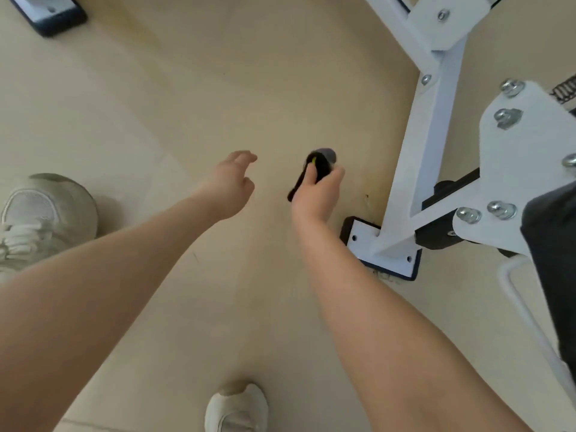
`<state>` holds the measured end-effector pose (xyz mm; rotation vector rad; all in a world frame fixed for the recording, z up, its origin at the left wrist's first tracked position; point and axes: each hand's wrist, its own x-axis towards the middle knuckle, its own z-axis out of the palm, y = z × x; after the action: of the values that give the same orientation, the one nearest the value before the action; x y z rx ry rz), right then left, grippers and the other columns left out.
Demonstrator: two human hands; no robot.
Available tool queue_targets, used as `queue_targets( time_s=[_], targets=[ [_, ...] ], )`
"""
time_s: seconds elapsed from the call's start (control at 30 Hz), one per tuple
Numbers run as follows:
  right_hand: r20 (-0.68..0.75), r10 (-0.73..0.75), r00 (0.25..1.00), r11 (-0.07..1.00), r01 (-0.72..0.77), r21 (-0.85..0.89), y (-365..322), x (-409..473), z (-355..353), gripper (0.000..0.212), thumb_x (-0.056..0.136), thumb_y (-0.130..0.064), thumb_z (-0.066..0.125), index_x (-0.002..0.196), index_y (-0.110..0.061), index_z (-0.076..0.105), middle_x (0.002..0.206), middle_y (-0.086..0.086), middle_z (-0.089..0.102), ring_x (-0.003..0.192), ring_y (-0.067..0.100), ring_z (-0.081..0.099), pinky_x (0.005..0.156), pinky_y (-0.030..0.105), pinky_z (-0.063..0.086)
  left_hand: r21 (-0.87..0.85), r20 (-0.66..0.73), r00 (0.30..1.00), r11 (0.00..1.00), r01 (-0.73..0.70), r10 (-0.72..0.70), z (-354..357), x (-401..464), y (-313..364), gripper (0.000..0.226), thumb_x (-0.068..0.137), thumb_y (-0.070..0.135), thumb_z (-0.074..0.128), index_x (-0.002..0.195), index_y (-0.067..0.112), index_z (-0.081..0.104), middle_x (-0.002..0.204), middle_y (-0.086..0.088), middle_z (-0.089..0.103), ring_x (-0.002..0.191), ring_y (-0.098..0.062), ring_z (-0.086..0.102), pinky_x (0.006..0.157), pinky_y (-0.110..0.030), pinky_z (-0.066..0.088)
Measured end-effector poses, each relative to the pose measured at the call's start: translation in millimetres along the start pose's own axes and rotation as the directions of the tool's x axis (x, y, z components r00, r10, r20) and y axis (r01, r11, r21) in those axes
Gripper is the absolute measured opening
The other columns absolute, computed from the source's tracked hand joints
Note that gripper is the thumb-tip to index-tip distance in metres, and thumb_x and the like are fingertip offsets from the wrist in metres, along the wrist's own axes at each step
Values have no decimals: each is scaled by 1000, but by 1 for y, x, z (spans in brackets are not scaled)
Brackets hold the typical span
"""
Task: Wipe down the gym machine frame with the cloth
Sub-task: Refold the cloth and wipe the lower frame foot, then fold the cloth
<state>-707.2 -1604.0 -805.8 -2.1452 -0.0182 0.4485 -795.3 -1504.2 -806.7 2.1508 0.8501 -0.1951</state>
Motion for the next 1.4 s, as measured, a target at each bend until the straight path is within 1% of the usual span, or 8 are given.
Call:
queue_targets(
  time_s=[0.13,0.3,0.4,0.63,0.8,1.0,1.23,1.4],
  targets=[
    [229,-205,952,958,148,245,-65,-45,18,13,96,-22,50,102,-14,43,88,-9,53,76,7,52,62,9,40,-501,-210,975,865,-44,-72,-37,-45,17,45,93,25,34,138,19,38,128,0,53,117,-15,50,102,-29,37],
    [556,-212,803,924,-21,381,-99,-80,16,21,94,-25,54,112,-15,50,104,-1,60,97,16,60,76,25,52,-688,-267,952,721,-82,-146,-82,-91,29,23,99,26,35,114,19,51,95,5,60,90,-9,58,90,-27,49],
    [704,-214,677,954,-9,298,-107,-102,12,28,92,-8,53,117,-19,44,104,-4,56,90,9,57,60,10,46,-665,-309,927,745,-50,-213,-96,-110,20,16,96,18,42,109,15,52,90,1,60,85,-14,60,80,-30,51],
    [595,-259,761,945,327,-8,-116,-145,24,11,94,-12,43,102,-16,49,94,-1,53,84,17,50,65,25,40,-483,-348,906,874,49,-242,-122,-149,-30,12,91,5,40,87,8,51,69,-1,50,67,-17,48,57,-24,40],
    [620,-252,743,887,433,-158,-154,-210,30,19,93,-22,47,92,-6,57,88,8,62,84,26,56,71,34,45,-599,-294,930,800,0,-221,-180,-209,-62,17,90,10,45,90,6,61,77,-7,56,71,-19,51,61,-26,42],
    [632,-154,759,877,400,-266,-278,-315,-20,13,90,-19,51,101,-11,53,92,5,58,87,21,55,73,31,43,-493,-227,966,870,-2,-127,-303,-328,-35,17,90,22,52,91,9,64,89,-14,63,81,-24,57,73,-33,48],
    [786,-47,617,860,425,-282,-439,-450,-92,9,88,-7,50,89,-11,58,80,7,56,77,20,52,69,30,40,-467,-156,983,884,16,-100,-485,-487,14,26,90,35,54,66,27,62,70,2,60,69,-16,55,59,-25,40],
    [805,-21,593,853,431,-295,-549,-531,-121,7,92,-17,52,97,-16,57,86,9,57,76,22,50,66,35,39,-511,-212,976,857,-67,-50,-581,-579,31,25,95,13,40,107,33,50,103,7,62,90,-17,56,73,-23,45]
  ],
)
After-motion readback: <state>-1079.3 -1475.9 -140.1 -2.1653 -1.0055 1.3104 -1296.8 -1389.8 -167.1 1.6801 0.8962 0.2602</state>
